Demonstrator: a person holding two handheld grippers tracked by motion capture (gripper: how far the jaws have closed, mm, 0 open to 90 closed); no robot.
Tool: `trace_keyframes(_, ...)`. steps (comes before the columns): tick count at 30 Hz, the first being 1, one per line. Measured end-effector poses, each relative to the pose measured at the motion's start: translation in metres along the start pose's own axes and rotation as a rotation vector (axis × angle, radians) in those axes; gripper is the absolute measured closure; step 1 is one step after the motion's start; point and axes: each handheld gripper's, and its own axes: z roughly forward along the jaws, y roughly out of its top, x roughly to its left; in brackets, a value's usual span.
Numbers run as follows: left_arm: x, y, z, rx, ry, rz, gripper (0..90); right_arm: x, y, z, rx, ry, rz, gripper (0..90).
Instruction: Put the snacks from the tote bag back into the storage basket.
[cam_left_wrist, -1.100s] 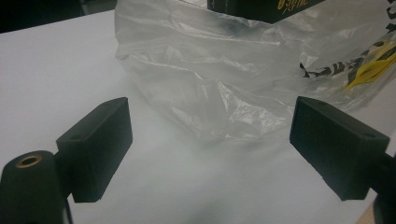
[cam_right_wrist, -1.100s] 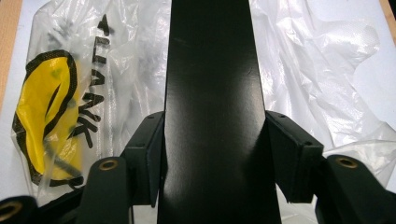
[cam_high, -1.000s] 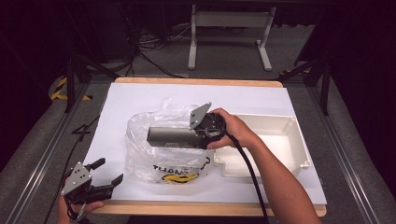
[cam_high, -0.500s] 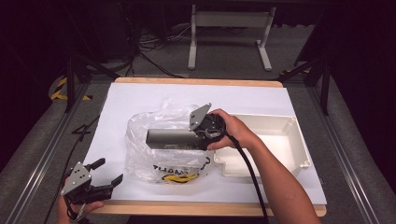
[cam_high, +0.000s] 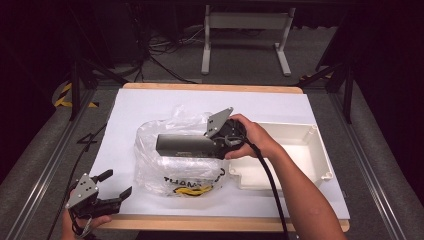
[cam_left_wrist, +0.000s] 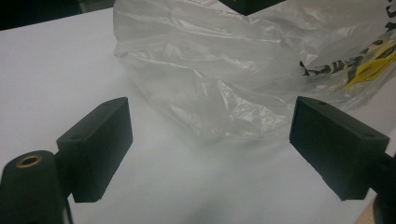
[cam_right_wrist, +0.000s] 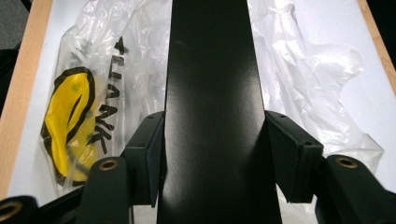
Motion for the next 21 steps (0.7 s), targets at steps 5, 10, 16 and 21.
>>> trace_keyframes(5,-0.001,0.0,0.0,0.003,0.003,0.001,14.0,0.001,-0.004,-0.008,-0.01,0.001,-0.003,42.9)
trace_keyframes(10,0.0,0.0,0.001,0.007,0.003,-0.001,14.0,0.0,-0.011,-0.017,-0.01,-0.004,-0.002,42.9)
trace_keyframes(16,-0.001,0.0,0.002,0.012,0.002,-0.007,14.0,-0.001,-0.017,-0.026,-0.02,-0.008,0.005,42.9)
trace_keyframes(21,-0.001,0.0,0.001,0.012,0.002,-0.007,14.0,0.0,-0.023,-0.037,-0.023,-0.021,0.008,42.9)
